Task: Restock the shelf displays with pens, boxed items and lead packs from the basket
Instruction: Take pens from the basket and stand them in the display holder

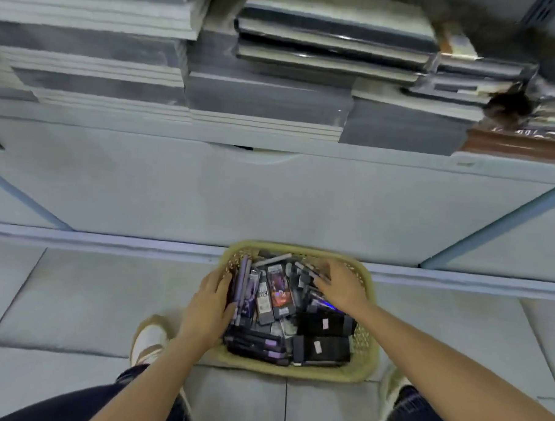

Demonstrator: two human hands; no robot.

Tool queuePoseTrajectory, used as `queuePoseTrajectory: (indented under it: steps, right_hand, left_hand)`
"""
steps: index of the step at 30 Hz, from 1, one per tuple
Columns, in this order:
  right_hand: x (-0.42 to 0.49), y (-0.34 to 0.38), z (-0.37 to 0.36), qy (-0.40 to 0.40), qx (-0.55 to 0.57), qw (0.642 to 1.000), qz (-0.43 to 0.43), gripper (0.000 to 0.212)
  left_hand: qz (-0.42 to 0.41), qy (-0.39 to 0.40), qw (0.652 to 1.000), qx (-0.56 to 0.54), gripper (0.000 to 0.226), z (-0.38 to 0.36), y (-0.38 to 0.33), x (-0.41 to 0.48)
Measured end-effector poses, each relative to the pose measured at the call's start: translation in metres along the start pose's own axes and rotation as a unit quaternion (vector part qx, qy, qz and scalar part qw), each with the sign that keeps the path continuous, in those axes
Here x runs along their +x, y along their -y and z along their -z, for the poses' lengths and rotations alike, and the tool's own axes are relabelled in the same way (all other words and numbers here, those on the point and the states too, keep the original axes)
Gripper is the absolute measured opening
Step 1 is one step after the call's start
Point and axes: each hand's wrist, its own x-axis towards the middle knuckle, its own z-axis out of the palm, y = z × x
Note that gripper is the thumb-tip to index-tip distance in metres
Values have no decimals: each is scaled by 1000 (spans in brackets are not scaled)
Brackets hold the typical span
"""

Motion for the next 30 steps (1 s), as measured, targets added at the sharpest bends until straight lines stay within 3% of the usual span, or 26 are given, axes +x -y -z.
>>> queuePoseTrajectory:
  steps: [4,9,12,13,16,18,21,22,26,30]
  right_hand:
    - [13,-18,-21,6,-32,999,-9,43]
    - [17,-22,-20,7,-8,1000,19,9]
    - [16,-18,-7,7,22,998,54,34]
    - [15,-12,-1,7,40,997,64,33]
    - [11,15,8,53,116,988,82,7]
    - [8,36,6,116,169,975,88,6]
    - [0,66,-10,167,195,957,138,15]
    - [-2,74,-16,177,213,951,138,17]
    - [0,87,-33,185,273,937,117,21]
    - [16,81,-42,140,257,953,74,29]
  left_hand:
    - [-14,-72,997,-38,53,-12,-2,1]
    - [-7,-109,993,-41,47,-24,2,5]
    - [-6,-149,988,-39,38,-26,0,8]
    - [-7,-164,986,-43,33,-25,-3,10]
    - [-3,-167,973,-159,19,-19,-19,16]
    - [23,-96,945,-313,21,-10,-34,19]
    - [33,28,834,-550,29,-4,-53,23]
    - [40,21,812,-583,26,-4,-55,23]
    - [116,-62,788,-601,28,2,-47,27]
    - [183,-178,768,-587,25,17,-16,34]
